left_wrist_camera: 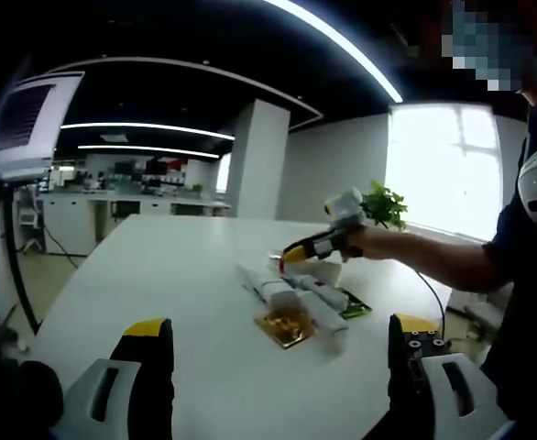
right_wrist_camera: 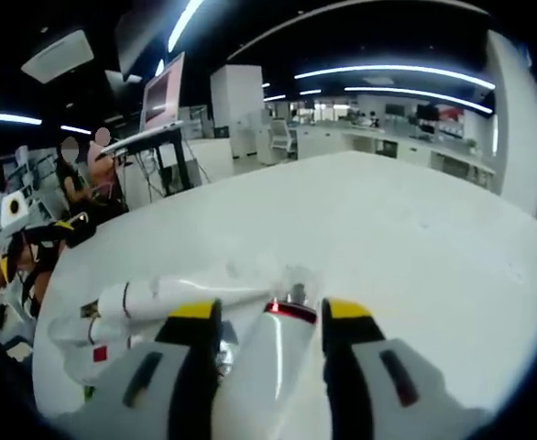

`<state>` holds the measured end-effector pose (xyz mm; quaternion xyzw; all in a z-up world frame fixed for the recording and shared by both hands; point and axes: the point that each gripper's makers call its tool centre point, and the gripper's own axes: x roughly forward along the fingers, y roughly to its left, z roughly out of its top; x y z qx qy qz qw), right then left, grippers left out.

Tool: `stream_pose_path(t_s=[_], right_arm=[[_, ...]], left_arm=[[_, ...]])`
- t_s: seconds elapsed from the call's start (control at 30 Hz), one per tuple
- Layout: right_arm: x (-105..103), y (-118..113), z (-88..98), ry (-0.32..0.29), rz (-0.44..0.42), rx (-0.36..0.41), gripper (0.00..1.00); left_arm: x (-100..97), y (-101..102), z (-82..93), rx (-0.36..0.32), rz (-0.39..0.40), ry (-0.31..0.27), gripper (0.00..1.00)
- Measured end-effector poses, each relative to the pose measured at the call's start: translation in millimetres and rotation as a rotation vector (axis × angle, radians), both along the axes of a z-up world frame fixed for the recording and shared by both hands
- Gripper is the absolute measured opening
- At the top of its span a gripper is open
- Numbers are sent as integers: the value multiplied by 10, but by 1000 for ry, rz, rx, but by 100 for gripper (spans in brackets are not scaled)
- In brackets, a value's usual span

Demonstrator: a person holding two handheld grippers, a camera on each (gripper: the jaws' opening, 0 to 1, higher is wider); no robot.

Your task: Arrange the skincare products in the storage area until every visible bottle or jar stands upright without overlapping.

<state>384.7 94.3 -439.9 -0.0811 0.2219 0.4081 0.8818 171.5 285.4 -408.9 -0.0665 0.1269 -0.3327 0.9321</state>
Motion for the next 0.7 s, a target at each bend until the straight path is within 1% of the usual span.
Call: stream_pose_path(t_s=[0.23, 0.3, 0.5, 0.7], right_arm=[[73, 17, 5, 5, -9, 0, 45], [124, 19, -5, 10, -5, -5, 44], [148, 20, -32, 17, -6, -9, 43], [116, 52, -85, 32, -3, -4, 42]], left_arm=[[-1, 1, -2, -3, -2, 1, 100], [4, 5, -3, -2, 0, 0, 100], [-2, 14, -2, -11, -1, -1, 100], [-12, 28, -15, -9, 0, 1, 100]])
